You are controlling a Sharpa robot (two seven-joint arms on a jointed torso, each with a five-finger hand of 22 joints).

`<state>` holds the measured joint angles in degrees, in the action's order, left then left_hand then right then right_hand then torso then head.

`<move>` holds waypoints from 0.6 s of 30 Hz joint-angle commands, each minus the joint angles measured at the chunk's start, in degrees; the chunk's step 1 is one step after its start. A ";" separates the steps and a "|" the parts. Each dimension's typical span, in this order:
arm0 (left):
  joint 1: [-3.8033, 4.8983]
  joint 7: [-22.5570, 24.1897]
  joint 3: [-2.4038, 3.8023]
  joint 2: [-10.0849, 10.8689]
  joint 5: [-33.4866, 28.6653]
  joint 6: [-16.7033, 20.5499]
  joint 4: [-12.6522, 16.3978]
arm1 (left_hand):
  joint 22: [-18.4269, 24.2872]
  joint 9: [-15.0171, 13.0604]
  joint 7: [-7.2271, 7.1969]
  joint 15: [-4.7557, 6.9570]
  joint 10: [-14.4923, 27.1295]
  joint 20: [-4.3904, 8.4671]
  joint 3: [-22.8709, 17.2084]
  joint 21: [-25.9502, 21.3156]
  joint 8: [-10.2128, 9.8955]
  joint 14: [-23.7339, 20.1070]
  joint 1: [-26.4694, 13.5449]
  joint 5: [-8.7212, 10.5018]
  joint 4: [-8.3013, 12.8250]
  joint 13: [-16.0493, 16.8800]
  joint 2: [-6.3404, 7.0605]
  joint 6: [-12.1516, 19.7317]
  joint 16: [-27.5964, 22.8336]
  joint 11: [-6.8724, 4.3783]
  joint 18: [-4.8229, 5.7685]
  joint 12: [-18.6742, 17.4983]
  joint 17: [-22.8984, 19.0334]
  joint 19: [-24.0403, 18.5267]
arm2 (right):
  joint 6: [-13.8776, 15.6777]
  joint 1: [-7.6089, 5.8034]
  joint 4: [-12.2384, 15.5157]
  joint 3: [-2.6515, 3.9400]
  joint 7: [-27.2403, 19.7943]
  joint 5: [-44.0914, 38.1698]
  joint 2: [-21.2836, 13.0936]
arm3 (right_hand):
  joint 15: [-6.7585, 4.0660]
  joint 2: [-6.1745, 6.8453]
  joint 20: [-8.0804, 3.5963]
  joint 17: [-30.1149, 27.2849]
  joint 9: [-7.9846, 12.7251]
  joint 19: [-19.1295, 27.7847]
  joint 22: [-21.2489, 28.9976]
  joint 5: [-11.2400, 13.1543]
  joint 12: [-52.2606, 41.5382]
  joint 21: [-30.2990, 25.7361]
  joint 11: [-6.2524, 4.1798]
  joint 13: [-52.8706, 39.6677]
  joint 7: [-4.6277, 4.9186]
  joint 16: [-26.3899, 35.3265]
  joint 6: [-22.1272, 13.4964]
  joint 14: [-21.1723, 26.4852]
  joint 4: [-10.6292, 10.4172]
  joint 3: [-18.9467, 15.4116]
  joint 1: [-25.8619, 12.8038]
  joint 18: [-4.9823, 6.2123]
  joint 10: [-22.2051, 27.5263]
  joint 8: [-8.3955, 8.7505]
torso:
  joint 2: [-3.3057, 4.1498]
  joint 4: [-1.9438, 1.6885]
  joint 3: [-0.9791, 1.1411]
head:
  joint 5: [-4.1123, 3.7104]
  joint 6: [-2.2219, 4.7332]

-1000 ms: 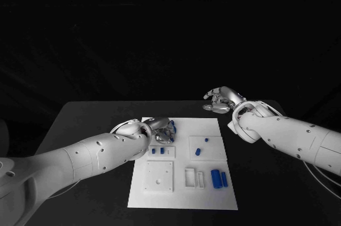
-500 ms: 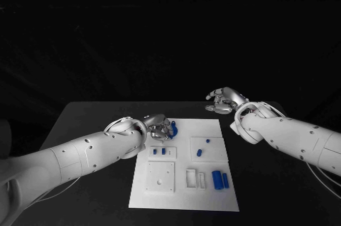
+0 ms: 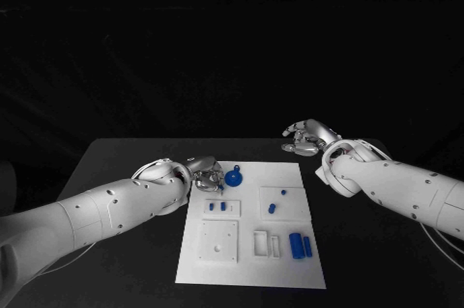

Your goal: Assemble the parts on the task board

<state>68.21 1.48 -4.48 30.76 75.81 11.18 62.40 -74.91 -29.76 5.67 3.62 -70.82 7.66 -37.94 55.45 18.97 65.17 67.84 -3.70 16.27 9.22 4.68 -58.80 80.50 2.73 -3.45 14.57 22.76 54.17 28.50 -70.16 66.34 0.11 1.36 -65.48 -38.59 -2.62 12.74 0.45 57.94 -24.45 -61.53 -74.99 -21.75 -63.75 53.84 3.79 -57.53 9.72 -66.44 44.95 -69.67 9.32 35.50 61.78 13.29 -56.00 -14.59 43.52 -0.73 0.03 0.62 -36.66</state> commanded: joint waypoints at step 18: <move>0.04 -0.30 -0.07 -1.37 2.17 -3.24 -2.63 | -1.06 -0.02 0.09 0.11 -0.59 1.48 -0.27 0.36 0.12 0.49 0.23 -0.32 0.03 0.09 -0.40 -0.47 0.29 -0.04 -2.50 -0.40 -0.10 0.41 | -0.29 0.02 0.02 0.02 -0.44 -0.16 0.16 | -0.17 -0.39 -0.17 -0.09 0.10 -0.07 -1.05 -0.08 -0.40 -0.12 -0.22 0.13 0.40 -0.31 0.09 -0.24 0.31 0.03 -0.32 1.71 0.10 -0.39 | 0.05 0.12 0.03 | 0.24 -0.33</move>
<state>68.20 1.04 -4.56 29.56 77.51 8.90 59.81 -74.93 -29.74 5.81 3.80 -71.04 7.74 -37.87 55.45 18.92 65.36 67.88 -3.69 16.35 9.22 4.73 -58.93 80.50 2.55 -3.45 14.44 22.75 54.32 28.49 -70.16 66.30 0.11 1.37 -65.48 -38.46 -2.62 12.74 0.46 57.94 -24.40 -61.53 -74.99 -21.75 -64.01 53.85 3.79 -57.47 9.81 -66.44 45.11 -69.67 9.32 35.50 61.78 13.29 -56.00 -14.59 43.57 -0.64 0.02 0.80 -36.94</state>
